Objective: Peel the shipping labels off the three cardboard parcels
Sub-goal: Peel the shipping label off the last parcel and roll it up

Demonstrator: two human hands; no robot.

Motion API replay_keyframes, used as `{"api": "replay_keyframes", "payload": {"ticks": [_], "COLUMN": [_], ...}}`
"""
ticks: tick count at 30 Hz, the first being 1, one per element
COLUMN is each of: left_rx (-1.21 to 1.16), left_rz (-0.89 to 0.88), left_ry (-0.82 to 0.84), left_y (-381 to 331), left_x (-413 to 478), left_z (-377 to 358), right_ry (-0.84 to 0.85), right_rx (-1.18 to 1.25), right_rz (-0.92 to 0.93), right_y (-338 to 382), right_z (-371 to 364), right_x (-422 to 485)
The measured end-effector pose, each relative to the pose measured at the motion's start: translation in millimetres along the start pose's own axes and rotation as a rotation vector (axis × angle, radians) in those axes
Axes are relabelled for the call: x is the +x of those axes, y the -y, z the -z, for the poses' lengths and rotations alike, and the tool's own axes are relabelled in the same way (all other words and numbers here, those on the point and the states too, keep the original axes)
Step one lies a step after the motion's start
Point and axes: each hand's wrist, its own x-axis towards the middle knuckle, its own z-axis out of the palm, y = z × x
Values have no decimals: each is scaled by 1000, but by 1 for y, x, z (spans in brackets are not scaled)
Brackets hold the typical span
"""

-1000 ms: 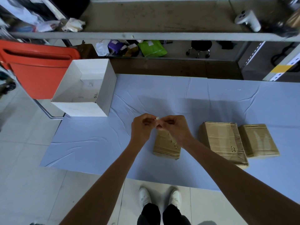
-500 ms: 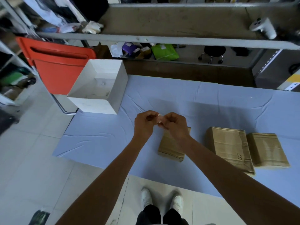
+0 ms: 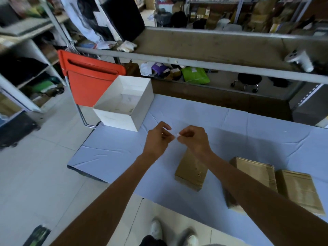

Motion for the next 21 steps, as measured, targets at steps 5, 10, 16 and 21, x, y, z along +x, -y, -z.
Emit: {"api": "replay_keyframes", "payload": {"ticks": [5,10,16,21], "left_rx": [534,629,646,657], "left_rz": [-31,24,73,91], "left_ry": [101,93,88,103], "left_y": [14,33,62,84], "left_x": [7,17,41,67], "left_z": [35,74,124,162], "right_ry": [47,99,184,199], "right_rx": [-256,-381,-489,-533], "right_rz": [120,173,212,165], "right_y": [8,22,43,70], "right_z": [-14,-44,-98,-146], "right_x": [15,41,73,112]}}
